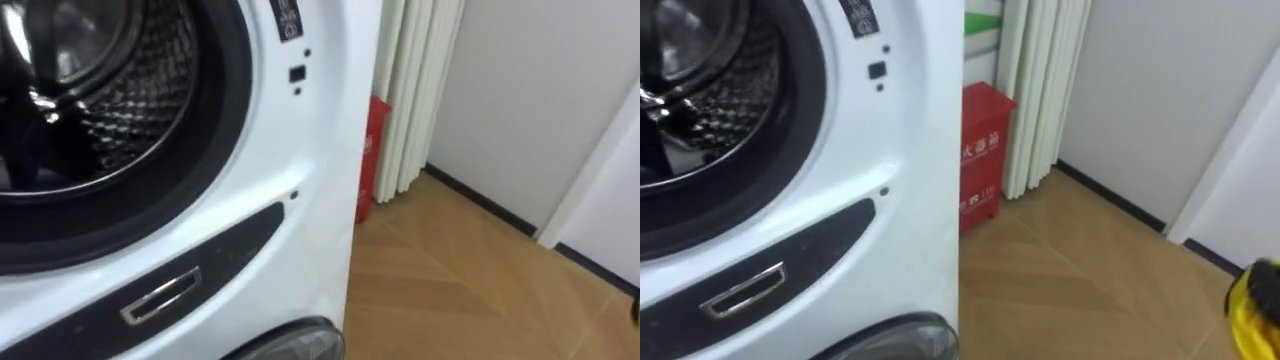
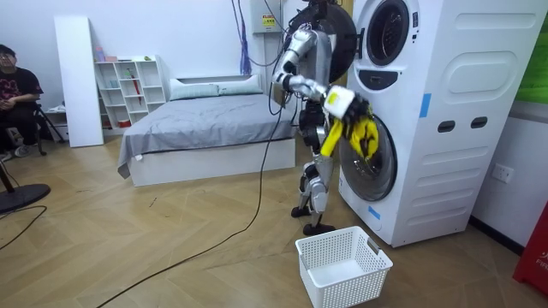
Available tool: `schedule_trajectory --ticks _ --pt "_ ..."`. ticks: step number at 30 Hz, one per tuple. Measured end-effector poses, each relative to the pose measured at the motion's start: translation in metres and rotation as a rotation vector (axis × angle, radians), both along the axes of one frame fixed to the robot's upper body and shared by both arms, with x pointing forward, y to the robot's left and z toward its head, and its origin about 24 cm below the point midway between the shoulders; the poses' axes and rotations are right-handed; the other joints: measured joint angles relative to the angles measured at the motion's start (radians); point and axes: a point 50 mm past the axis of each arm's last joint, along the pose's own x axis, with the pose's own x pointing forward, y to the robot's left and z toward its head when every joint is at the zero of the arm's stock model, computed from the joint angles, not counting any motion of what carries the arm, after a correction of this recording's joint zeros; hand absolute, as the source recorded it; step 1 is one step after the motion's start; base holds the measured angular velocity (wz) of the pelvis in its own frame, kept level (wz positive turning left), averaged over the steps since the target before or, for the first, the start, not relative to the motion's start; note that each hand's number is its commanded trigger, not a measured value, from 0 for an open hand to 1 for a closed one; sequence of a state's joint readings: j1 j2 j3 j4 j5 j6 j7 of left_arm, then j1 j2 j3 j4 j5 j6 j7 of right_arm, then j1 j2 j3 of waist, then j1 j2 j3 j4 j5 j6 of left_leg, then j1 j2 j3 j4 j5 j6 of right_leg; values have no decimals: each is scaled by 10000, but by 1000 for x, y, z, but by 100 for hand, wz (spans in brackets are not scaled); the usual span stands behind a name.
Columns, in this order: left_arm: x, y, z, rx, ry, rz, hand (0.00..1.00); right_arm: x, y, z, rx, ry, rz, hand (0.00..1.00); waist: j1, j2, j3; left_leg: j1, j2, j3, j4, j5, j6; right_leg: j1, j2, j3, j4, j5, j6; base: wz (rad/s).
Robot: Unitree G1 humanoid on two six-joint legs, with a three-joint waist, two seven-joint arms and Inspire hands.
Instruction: Pick clothes from washing machine
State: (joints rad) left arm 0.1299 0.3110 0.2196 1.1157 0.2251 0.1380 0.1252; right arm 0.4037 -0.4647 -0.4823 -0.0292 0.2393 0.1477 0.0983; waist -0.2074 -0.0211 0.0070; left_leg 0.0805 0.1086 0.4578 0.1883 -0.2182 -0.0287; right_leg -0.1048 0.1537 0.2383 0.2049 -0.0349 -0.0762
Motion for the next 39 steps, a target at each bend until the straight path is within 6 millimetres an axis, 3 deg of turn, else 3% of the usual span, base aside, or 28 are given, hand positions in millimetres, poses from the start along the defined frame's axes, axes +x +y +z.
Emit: schedule_trajectory --ticks 2,4,8,9,10,12,14,18,20,27,33,35,39 --pt "5 -9 -4 154 27 -397 0 0 16 -43 1365 910 -77 100 202 46 -18 2 -10 34 -54 21 -24 -6 -1 -23 -13 53 -95 0" --pt "7 -19 -7 93 -39 -665 0 -3 34 -69 2161 1662 143 100 342 143 -29 -33 -9 70 -84 14 -27 -40 -7 -45 -7 28 -116 5" --pt "10 -40 -15 -364 -219 -939 0 7 56 -91 3611 1910 482 100 480 438 -112 -413 -143 -142 -43 0 17 -408 -126 -251 33 -26 -88 13" --pt "9 -40 -15 -374 -215 -937 0 10 56 -93 3682 1977 447 100 496 445 -117 -444 -146 -185 -26 -2 21 -416 -134 -275 16 -29 -85 23" --pt "12 -41 -15 -414 -317 -1062 0 14 54 -98 3751 2019 231 100 487 621 -94 -575 -139 -297 49 -24 53 -443 -168 -390 -59 -37 -78 28" --pt "12 -48 -17 -563 -263 -1401 0 21 48 -106 3732 2000 -314 100 473 729 -54 -777 -188 -503 67 -39 82 -569 -242 -524 -126 -54 -52 24" --pt "15 -55 -19 -755 -310 -1571 0 26 42 -116 3830 2305 -1030 100 480 1000 -89 -1066 -234 -573 74 -51 109 -840 -289 -557 -77 -96 1 7" --pt "22 -64 -21 -1012 -394 -1862 0 33 37 -123 3804 2490 -1739 100 471 1540 -43 -1527 -348 -664 37 26 225 -1300 -417 -751 0 -147 61 11" --pt "34 -66 -19 -1041 -753 -2000 0 35 37 -127 3809 2671 -2120 100 493 1786 -68 -1767 -436 -762 -12 99 284 -1600 -498 -845 157 -243 79 15" --pt "40 -70 -19 -1257 -853 -2221 0 45 33 -126 3672 2188 -2809 100 449 2019 -62 -2177 -574 -774 -45 160 348 -2263 -623 -880 715 -543 114 5" --pt "39 -76 -21 -1471 -821 -2258 0 37 24 -127 3937 1856 -4124 100 379 2332 -39 -2340 -737 -778 -107 177 372 -2697 -697 -779 1118 -828 173 -3" --pt "35 -77 -22 -1554 -785 -2063 0 34 21 -128 3941 1753 -4535 100 203 2435 -35 -2367 -786 -752 -154 186 375 -2810 -723 -787 1269 -929 178 2" --pt "33 -77 -22 -1632 -798 -1874 0 22 11 -129 3987 1463 -5605 100 153 2486 -32 -2372 -815 -744 -207 216 379 -2845 -730 -760 1260 -953 183 1"
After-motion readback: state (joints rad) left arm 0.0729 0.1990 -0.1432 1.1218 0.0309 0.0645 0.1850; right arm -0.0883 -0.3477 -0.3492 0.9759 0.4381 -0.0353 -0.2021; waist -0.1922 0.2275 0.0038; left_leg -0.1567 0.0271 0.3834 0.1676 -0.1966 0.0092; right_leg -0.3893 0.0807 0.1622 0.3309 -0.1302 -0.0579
